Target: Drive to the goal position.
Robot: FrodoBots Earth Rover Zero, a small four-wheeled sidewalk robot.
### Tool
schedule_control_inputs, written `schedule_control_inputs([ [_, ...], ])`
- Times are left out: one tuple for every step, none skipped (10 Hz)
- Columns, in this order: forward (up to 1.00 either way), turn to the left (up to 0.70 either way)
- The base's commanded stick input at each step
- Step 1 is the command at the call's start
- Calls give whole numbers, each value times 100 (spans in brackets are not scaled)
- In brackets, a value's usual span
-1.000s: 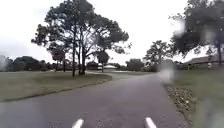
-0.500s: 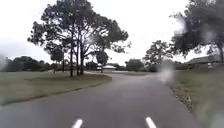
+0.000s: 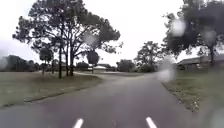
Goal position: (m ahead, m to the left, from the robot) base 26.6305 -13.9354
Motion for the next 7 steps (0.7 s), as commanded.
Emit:
schedule_control_inputs([
  [85, 0],
  [85, 0],
  [85, 0],
  [85, 0],
  [85, 0],
  [85, 0],
  [85, 0],
])
